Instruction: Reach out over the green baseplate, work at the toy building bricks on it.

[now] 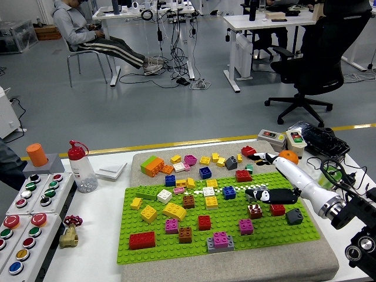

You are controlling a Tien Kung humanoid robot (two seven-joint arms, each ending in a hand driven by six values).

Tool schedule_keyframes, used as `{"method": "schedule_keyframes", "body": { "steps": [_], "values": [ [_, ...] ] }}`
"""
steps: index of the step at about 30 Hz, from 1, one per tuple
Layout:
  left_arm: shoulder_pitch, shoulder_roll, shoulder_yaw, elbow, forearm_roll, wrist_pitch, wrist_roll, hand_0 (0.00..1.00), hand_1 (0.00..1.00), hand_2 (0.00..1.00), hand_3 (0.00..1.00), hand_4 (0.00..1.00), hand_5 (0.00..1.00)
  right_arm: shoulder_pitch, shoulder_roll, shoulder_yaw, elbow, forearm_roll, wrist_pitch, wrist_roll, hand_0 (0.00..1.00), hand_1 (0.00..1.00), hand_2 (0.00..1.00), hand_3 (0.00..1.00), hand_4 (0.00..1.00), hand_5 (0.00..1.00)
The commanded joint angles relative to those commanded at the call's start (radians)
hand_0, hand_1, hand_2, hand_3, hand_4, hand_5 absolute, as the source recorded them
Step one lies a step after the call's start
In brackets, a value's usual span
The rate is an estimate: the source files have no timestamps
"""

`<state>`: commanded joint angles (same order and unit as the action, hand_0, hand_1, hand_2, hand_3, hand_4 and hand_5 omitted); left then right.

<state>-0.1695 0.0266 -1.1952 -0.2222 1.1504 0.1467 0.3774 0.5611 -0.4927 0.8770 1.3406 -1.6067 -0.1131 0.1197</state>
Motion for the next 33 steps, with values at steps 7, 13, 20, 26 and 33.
{"method": "schedule_keyframes", "body": {
  "steps": [7, 13, 20, 26, 33],
  "values": [
    [-0.003, 0.002, 0.001, 0.0, -0.002, 0.0, 0.0, 0.661, 0.616, 0.627, 0.464, 0.366, 0.998, 0.016, -0.003, -0.058, -0.009, -0.209, 0.052, -0.02, 0.868, 0.817, 0.803, 0.842, 0.725, 0.289],
    [-0.006, 0.004, 0.003, 0.001, -0.006, 0.001, -0.003, 0.661, 0.616, 0.627, 0.464, 0.366, 0.998, 0.02, -0.01, -0.103, -0.01, -0.327, 0.073, -0.03, 0.868, 0.817, 0.803, 0.842, 0.725, 0.289],
    [-0.007, 0.004, 0.003, 0.001, -0.005, 0.0, -0.002, 0.661, 0.616, 0.625, 0.46, 0.365, 0.998, 0.033, -0.003, -0.142, -0.025, -0.452, 0.069, -0.049, 0.682, 0.65, 0.649, 0.73, 0.708, 0.286],
    [-0.006, 0.004, 0.003, 0.0, -0.003, -0.001, 0.0, 0.662, 0.615, 0.624, 0.458, 0.364, 0.998, 0.044, 0.011, -0.163, -0.042, -0.516, 0.058, -0.065, 0.598, 0.593, 0.6, 0.703, 0.703, 0.283],
    [-0.005, 0.004, 0.001, 0.0, 0.002, -0.001, 0.001, 0.662, 0.615, 0.624, 0.458, 0.364, 0.998, 0.054, 0.029, -0.184, -0.064, -0.565, 0.059, -0.084, 0.603, 0.548, 0.545, 0.703, 0.698, 0.28]
  ]
}}
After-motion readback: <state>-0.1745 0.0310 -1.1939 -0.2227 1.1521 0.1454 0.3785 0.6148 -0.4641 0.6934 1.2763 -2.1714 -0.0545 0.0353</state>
